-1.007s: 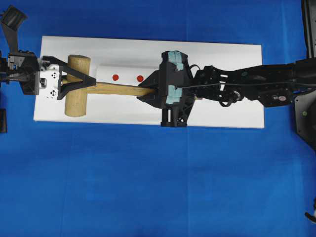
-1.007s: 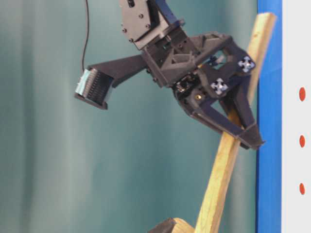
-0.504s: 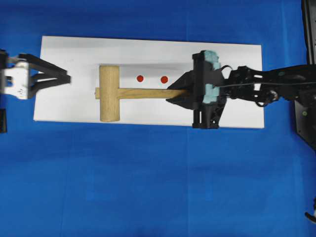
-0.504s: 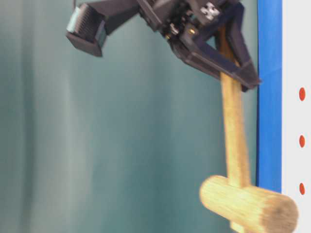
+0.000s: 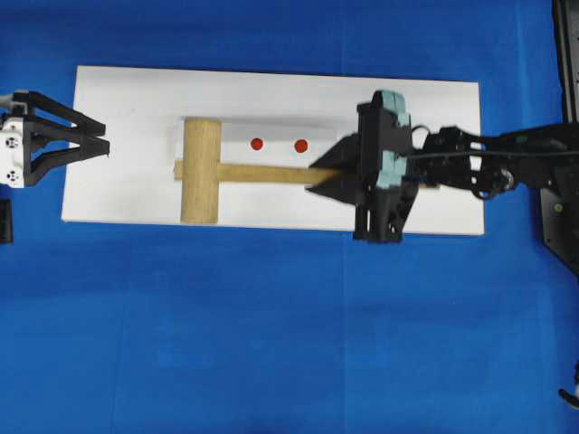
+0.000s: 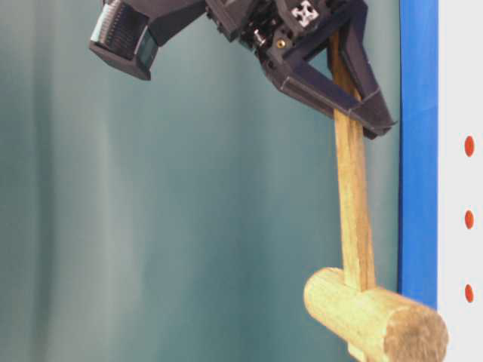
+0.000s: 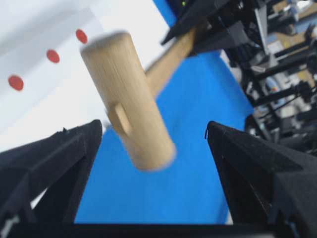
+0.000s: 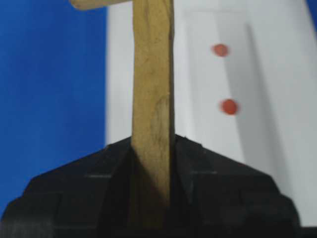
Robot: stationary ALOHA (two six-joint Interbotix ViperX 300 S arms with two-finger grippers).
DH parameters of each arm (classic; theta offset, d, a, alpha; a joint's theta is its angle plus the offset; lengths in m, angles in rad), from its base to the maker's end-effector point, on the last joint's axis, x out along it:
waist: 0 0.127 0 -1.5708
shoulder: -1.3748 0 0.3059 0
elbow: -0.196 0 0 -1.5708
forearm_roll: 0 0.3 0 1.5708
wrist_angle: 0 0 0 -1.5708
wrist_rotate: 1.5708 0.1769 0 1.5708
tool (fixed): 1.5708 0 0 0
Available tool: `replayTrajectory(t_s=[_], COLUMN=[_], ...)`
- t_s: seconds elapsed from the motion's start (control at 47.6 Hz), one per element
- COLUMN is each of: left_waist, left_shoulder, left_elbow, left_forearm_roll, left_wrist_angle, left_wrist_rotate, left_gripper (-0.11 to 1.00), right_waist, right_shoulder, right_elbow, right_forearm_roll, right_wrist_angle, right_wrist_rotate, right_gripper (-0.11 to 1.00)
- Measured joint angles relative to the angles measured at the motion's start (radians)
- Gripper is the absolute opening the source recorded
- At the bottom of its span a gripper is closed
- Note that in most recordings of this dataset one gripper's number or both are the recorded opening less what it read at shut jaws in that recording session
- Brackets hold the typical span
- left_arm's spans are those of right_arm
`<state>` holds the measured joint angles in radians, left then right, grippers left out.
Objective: Hit the mark with a hammer.
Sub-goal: 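Release the left gripper and carry the mallet down off the board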
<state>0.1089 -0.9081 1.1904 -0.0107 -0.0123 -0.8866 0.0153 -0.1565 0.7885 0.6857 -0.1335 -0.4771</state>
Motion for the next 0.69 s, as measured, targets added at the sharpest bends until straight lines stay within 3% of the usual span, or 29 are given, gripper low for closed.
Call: replayTrajectory(t_s=[0.252,0.462,0.567,0.693], left_waist=[0.008,0.008,0.009,0.009], left_shoulder=[0.003,0.003,0.003,0.003], left_elbow=[0.000,0.000,0.000,0.002], left_forearm_roll=[0.000,0.000,0.000,0.000], left_wrist_angle=[-0.005,-0.003,-0.003,-0.005], left_wrist_rotate=[0.242,0.549,0.670,0.726], left_gripper=[0.83,0.83,0.83,0.83], right_waist=[0.160,0.308,0.345,0.354], right_shoulder=[0.057,0.106,0.120,0.133], right_elbow=[-0.055,-0.101,-0.107,-0.107], right_forearm_roll=[0.098,0.156,0.190,0.222], right_wrist_angle=[-0.018,-0.069,-0.097,-0.130], right_wrist_rotate=[0.002,0.000,-0.002,-0.002], right_gripper=[0.07,0.07,0.07,0.07])
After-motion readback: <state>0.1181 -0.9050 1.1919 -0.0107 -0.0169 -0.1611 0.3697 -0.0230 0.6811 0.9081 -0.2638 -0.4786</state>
